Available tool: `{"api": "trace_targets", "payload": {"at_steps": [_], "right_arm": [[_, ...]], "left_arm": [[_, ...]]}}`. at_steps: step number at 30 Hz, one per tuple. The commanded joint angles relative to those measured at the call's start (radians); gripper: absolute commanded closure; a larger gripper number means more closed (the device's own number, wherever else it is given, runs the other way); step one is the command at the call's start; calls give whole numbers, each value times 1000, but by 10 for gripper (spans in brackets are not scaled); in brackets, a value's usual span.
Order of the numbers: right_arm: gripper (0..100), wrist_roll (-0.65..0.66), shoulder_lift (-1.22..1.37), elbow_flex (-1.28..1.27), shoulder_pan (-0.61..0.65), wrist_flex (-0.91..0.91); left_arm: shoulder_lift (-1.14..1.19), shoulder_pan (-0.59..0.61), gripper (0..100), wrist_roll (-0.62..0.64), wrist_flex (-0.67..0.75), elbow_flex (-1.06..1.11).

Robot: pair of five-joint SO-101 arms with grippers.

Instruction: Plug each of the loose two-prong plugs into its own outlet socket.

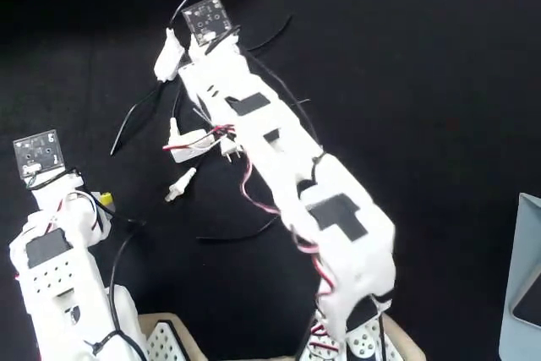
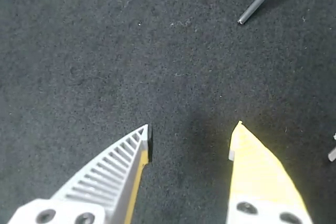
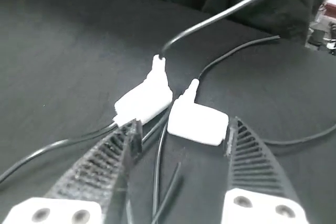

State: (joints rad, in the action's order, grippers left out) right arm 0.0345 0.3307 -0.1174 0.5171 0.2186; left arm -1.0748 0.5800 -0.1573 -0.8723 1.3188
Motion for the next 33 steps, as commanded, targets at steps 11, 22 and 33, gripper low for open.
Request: {"api": "trace_targets", "payload": {"at_steps": [11, 22, 33], "right_arm": [[748, -3, -633, -406, -48, 470], [746, 51, -688, -518, -109, 779], [747, 130, -604, -516, -84, 755]], "left_arm": [[-15, 4, 751, 3, 12, -7], [-17, 1, 751, 3, 17, 5], [-17, -1, 751, 3, 17, 7]]}}
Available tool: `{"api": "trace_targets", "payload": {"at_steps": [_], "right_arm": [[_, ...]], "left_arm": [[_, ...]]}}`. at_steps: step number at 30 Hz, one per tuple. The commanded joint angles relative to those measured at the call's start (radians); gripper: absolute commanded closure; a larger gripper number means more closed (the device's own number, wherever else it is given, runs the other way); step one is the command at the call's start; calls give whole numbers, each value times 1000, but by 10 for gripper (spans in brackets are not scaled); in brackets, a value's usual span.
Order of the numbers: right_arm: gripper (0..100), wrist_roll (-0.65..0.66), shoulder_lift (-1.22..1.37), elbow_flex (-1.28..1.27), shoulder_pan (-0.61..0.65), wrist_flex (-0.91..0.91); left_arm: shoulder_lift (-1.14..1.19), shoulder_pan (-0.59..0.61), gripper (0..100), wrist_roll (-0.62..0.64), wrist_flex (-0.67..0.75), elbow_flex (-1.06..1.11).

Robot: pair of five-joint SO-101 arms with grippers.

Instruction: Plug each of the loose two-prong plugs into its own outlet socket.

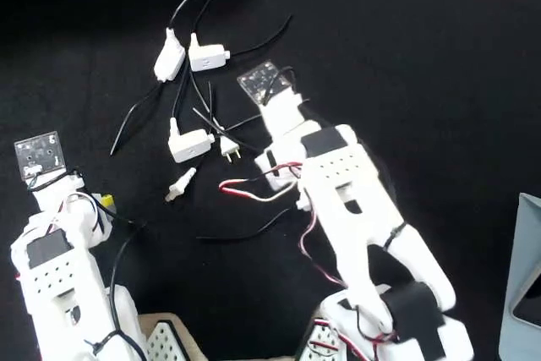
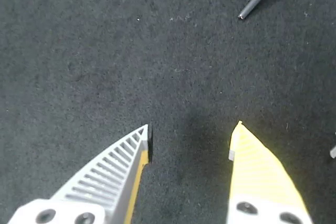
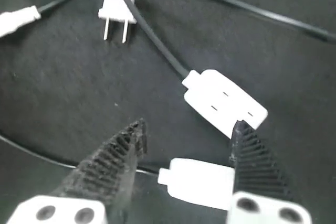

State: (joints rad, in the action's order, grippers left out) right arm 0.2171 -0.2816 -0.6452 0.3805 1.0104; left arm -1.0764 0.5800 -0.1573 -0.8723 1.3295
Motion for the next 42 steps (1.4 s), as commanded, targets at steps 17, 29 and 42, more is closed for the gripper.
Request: {"api": "trace_targets", "payload": {"at_steps": [17, 29, 42], "right_arm": [[748, -233, 527, 437, 184, -184], [748, -233, 684, 598, 207, -153], [763, -232, 748, 621, 238, -160]], "left_arm": [[-15, -1, 751, 3, 17, -4], [-15, -1, 751, 3, 17, -4], [-15, -1, 751, 2, 17, -4]]}}
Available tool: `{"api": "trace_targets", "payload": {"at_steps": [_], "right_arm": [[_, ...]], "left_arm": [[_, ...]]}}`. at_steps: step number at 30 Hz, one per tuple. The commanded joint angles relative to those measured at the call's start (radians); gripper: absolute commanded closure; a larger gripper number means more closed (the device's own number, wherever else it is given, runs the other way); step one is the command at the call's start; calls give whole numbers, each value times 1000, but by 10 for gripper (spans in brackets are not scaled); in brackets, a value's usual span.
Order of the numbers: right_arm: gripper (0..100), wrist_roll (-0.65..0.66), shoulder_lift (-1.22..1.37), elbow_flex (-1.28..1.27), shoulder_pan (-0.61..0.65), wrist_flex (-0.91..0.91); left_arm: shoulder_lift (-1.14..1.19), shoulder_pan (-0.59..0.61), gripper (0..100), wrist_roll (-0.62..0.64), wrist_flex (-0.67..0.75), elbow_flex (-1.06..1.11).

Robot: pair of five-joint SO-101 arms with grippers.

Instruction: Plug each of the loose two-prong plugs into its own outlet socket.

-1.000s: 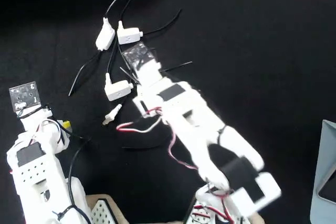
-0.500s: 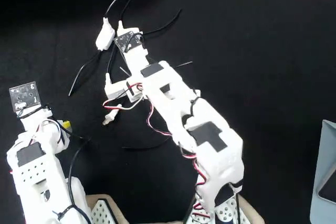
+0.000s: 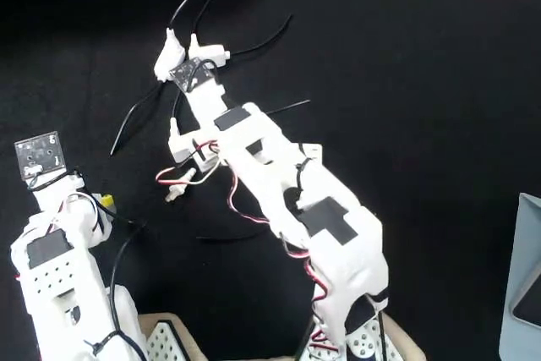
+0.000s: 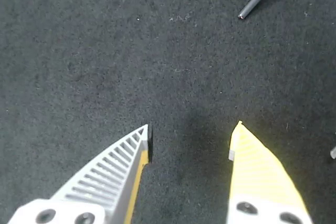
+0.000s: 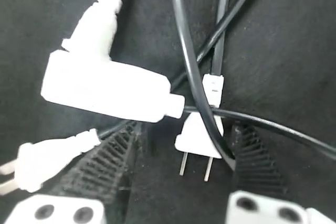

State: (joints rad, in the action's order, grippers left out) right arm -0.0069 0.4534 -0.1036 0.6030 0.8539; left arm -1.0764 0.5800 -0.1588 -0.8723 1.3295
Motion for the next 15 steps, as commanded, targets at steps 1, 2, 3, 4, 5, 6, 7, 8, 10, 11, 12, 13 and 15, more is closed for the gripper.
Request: {"api": "trace_targets", "payload": {"at_steps": [1, 2, 3, 4, 5, 6, 7, 8, 10, 11, 12, 13, 15], "right_arm": [[783, -8, 33, 94, 15, -3], [806, -6, 53, 114, 9, -3], [831, -6, 71, 136, 2, -3], [855, -5, 87, 156, -6, -3], [877, -5, 101, 174, -17, -2], [897, -5, 110, 188, -28, 2], [917, -3, 116, 197, -37, 3], [937, -3, 114, 202, -46, 5], [986, -3, 96, 200, -60, 11], [987, -3, 82, 200, -61, 32], [982, -2, 67, 200, -63, 63], [987, -2, 48, 200, -63, 97], [987, -2, 5, 200, -61, 161]], "left_arm": [[-15, -1, 751, 3, 17, -4], [-15, -1, 751, 3, 17, -4], [-15, -1, 751, 3, 17, -4], [-15, -1, 751, 3, 17, -4], [-15, -1, 751, 3, 17, -4], [-15, -1, 751, 3, 17, -4], [-15, -1, 751, 3, 17, -4], [-15, -1, 751, 3, 17, -4], [-15, -1, 751, 3, 17, -4], [-15, -1, 751, 3, 17, -4], [-15, -1, 751, 3, 17, -4], [-15, -1, 751, 3, 17, -4], [-15, -1, 751, 3, 17, -4]]}}
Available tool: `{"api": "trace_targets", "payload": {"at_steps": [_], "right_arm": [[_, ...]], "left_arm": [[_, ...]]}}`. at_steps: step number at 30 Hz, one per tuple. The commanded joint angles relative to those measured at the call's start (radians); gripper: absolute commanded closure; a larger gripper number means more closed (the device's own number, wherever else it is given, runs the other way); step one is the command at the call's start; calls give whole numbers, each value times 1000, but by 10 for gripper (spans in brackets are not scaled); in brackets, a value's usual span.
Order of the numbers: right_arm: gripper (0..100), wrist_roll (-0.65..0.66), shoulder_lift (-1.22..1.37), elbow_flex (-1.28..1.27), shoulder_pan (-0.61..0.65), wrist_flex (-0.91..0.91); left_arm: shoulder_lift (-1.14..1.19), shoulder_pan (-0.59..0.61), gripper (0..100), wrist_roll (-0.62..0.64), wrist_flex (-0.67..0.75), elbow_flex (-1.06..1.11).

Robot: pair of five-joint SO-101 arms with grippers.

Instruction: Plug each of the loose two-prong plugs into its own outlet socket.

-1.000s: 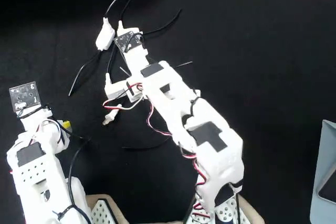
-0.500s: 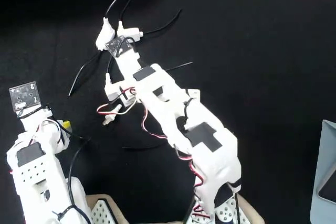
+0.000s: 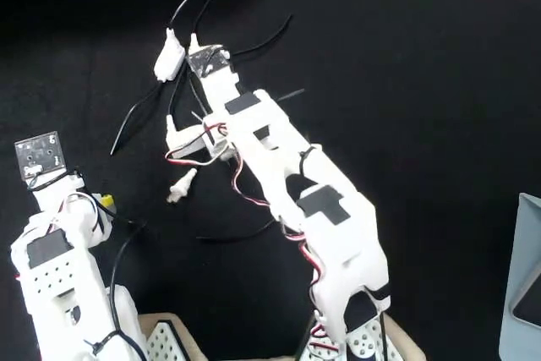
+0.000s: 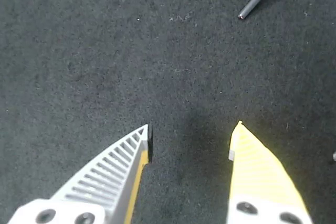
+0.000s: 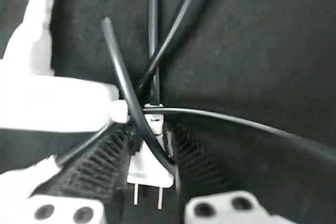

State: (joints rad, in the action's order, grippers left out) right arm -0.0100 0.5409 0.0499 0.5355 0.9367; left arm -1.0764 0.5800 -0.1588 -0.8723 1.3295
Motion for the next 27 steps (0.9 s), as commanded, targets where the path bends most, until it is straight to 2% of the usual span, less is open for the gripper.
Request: {"api": "trace_targets", "payload": {"at_steps": [1, 7, 19, 21, 24, 27], "right_arm": [[987, 2, -105, 47, 6, 109], [987, 2, -278, -28, 5, 252], [982, 35, -722, -427, 18, 233], [944, 35, -736, -481, 23, 198], [834, 5, -723, -539, 25, 146], [809, -21, -725, -541, 25, 141]], "left_arm": [[-15, -1, 751, 3, 17, -4], [-15, -1, 751, 3, 17, -2], [-15, -1, 751, 3, 17, -2], [-15, -1, 751, 3, 17, -2], [-15, -1, 751, 3, 17, -2], [-15, -1, 751, 3, 17, -2]]}}
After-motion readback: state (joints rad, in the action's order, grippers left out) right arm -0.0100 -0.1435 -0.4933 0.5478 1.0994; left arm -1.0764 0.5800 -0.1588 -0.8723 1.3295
